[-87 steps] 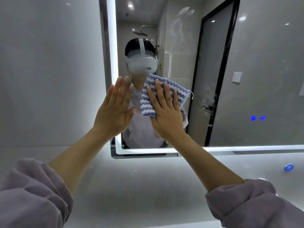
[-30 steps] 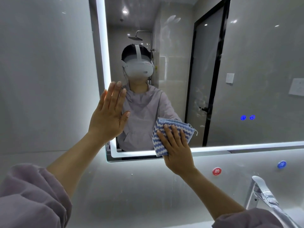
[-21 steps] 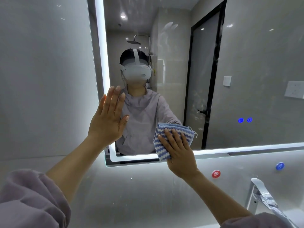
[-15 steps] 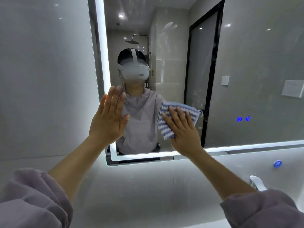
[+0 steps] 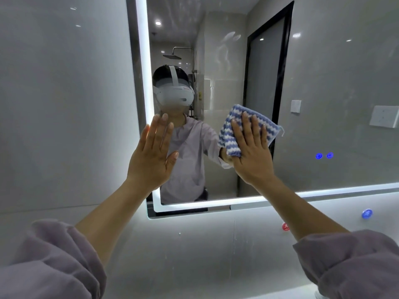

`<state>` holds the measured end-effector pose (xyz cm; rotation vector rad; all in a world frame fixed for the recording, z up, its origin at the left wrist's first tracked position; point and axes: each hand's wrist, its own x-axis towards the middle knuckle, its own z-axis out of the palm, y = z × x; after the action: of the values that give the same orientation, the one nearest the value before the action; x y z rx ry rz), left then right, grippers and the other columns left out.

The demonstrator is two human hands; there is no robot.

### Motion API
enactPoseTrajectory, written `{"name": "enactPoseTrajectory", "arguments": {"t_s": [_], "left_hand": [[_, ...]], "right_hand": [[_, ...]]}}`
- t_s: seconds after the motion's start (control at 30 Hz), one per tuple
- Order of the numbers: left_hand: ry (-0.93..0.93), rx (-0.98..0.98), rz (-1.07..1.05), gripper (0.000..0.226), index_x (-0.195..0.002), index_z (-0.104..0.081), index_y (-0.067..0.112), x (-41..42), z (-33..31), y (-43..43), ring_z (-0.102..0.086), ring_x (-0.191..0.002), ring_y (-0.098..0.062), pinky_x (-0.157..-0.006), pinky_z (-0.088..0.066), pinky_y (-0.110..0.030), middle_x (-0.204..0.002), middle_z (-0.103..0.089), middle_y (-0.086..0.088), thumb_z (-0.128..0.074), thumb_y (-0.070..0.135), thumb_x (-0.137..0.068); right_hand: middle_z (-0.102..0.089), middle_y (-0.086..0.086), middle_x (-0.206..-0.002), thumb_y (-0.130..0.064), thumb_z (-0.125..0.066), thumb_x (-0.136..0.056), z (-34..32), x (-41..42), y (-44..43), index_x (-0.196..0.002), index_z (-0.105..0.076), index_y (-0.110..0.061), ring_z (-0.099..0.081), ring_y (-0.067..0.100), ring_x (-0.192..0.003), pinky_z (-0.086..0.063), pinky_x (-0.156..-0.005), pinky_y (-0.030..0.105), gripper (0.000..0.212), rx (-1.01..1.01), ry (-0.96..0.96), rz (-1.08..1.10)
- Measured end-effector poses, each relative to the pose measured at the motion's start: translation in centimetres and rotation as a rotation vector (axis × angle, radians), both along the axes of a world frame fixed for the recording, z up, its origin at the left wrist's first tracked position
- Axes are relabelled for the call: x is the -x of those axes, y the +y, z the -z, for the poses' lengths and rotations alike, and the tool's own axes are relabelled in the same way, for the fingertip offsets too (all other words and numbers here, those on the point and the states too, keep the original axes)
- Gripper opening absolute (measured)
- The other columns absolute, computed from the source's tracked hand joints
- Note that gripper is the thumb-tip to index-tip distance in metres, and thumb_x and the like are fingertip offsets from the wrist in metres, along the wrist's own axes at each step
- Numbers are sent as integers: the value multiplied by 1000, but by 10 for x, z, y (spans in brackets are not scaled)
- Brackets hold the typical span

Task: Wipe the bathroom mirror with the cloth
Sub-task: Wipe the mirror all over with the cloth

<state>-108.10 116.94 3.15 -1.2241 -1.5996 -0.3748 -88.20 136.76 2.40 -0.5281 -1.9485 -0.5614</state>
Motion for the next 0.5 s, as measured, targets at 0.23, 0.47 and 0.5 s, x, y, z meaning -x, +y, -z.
{"name": "enactPoseTrajectory", "arguments": {"t_s": [0.23,0.47,0.5], "left_hand": [[-19,3,-1,64,-150,-8,5,-2,0,0,0,-147,-30,-120,-5,-43,-159,-4,-14,-26,39,-99],[-23,16,-21,64,-150,-7,4,-4,0,-2,0,-147,-31,-120,-5,-43,-159,-3,-15,-21,41,-99],[-23,17,-24,64,-150,-7,4,-5,0,-2,1,-147,-31,-120,-5,-44,-159,-2,-15,-21,41,-99]], "right_hand": [[-3,9,-159,-41,-31,-99,58,-11,-8,-152,-7,-18,-1,29,-147,-4,-119,51,62,38,-64,0],[-10,9,-158,-35,-31,-98,100,-28,-9,-151,-13,-18,-6,30,-147,-9,-118,49,59,63,-132,-1],[-11,9,-158,-34,-33,-97,106,-29,-9,-151,-13,-18,-7,30,-147,-10,-117,50,59,74,-134,0]]}}
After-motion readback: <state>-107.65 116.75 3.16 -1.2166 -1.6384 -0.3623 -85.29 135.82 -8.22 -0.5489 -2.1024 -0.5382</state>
